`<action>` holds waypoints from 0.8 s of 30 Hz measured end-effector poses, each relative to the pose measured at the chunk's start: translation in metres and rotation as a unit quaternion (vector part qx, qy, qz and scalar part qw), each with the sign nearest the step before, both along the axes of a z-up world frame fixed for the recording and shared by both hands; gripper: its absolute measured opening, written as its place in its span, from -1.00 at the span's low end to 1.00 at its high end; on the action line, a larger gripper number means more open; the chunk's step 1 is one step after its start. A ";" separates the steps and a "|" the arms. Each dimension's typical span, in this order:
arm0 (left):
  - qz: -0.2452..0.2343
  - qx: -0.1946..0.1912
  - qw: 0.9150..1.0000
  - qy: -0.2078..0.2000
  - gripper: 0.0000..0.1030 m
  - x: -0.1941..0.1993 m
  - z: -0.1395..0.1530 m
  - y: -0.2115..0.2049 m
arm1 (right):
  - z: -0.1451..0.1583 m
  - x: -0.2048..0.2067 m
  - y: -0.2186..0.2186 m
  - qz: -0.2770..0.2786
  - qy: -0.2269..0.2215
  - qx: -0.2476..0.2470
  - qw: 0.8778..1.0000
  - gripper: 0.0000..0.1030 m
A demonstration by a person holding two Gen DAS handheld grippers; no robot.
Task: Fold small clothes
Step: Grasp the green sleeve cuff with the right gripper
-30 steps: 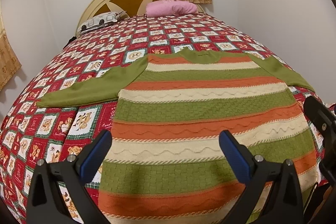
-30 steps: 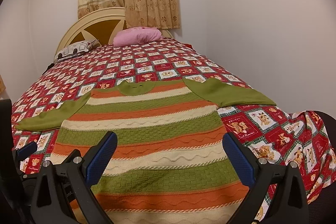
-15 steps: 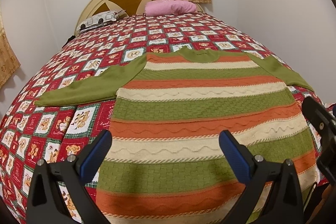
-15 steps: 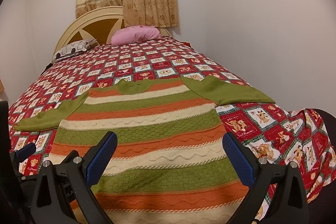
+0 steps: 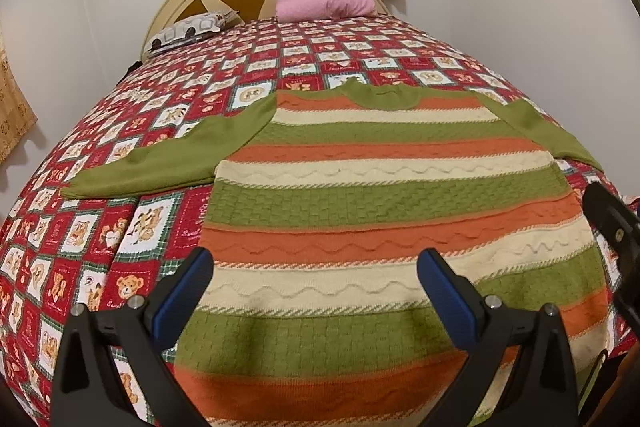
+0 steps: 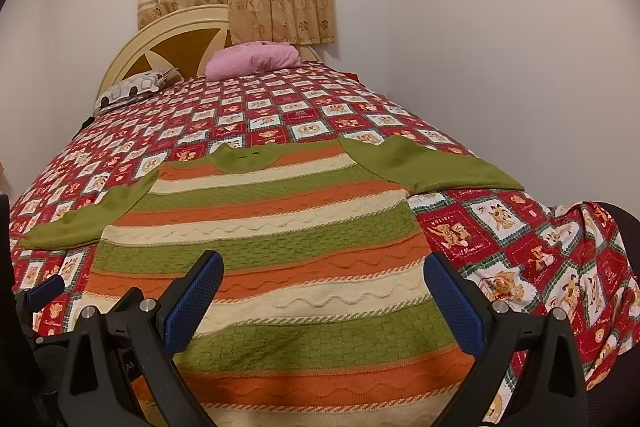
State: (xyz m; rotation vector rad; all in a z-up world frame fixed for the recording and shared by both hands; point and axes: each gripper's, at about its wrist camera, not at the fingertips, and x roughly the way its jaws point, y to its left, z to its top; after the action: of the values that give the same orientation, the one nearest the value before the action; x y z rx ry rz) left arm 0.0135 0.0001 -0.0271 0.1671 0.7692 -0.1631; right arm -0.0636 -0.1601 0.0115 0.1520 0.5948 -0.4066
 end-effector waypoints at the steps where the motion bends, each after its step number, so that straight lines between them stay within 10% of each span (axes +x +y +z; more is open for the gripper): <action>1: 0.000 0.001 1.000 0.000 1.00 0.001 -0.001 0.000 | 0.000 0.001 -0.001 0.000 0.000 0.000 1.000 0.95; 11: 0.010 -0.014 1.000 -0.024 1.00 0.048 -0.006 0.015 | -0.006 0.011 -0.067 -0.037 0.003 0.017 0.999 0.95; 17: 0.046 -0.008 0.999 -0.020 1.00 0.081 -0.027 0.027 | -0.017 0.025 -0.165 -0.091 0.029 0.042 0.995 0.52; 24: 0.085 -0.050 0.993 0.059 1.00 0.098 -0.060 0.044 | -0.052 0.018 -0.351 -0.225 0.027 0.231 0.946 -0.09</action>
State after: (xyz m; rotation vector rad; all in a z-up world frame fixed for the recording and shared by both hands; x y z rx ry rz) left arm 0.1118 0.0439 -0.0867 -0.0040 0.8870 -0.0506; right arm -0.0456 -0.5112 -0.0402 0.7392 0.7041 -0.7104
